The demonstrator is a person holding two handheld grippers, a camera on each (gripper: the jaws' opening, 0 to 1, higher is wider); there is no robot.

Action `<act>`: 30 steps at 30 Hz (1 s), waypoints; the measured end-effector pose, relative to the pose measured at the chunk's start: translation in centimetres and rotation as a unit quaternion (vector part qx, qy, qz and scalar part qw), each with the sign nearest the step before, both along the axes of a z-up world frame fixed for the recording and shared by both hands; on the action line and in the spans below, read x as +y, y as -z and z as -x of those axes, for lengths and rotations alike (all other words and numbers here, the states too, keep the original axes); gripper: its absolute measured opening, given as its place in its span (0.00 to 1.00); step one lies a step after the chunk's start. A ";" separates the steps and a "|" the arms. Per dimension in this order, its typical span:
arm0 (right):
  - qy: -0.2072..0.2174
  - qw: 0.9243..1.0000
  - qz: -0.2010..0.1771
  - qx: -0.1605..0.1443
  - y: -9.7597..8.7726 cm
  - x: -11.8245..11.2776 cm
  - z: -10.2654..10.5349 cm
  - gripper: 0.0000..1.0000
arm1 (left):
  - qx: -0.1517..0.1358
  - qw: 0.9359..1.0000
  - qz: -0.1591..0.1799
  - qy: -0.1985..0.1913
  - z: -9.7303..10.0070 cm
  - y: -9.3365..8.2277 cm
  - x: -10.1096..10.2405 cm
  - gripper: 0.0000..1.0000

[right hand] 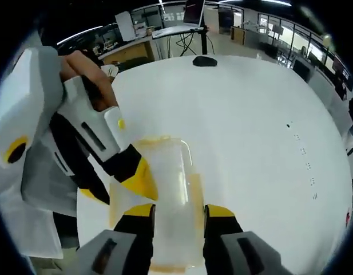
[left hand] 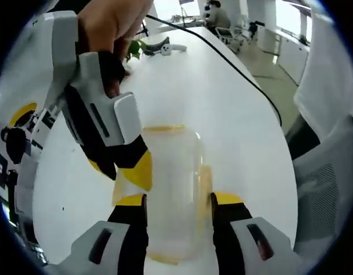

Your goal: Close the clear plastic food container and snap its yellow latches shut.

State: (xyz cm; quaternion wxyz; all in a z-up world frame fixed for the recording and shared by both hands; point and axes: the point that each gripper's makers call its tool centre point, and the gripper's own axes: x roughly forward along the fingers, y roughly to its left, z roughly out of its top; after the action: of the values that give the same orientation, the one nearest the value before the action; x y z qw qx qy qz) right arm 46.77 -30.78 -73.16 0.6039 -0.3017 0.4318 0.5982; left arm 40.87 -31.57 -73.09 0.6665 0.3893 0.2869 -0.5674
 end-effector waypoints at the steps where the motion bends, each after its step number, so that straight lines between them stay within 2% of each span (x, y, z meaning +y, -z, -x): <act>1: -0.001 1.000 0.001 0.001 0.0 0.0 0.0 0.32 | -0.004 1.000 -0.001 0.001 0.0 0.1 0.0 0.43; 4: -0.007 1.000 0.003 0.005 0.1 0.0 0.1 0.32 | -0.028 0.999 -0.012 0.020 0.1 0.4 0.2 0.43; 11: -0.017 1.000 0.015 0.008 0.2 0.0 0.1 0.31 | -0.038 0.999 -0.008 0.015 -0.1 0.4 0.1 0.43; 23: -0.041 0.998 0.041 0.008 0.3 0.1 0.1 0.29 | -0.039 0.999 -0.009 -0.001 -0.3 0.5 0.1 0.40; 30: -0.053 0.996 0.065 0.025 0.5 0.1 0.4 0.27 | -0.039 0.999 -0.011 -0.002 -0.1 0.5 0.2 0.38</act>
State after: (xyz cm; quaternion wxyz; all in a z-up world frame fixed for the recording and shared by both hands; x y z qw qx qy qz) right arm 46.38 -30.66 -73.61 0.5394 -0.3482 0.4678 0.6074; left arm 40.98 -31.38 -73.61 0.6740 0.4175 0.2680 -0.5473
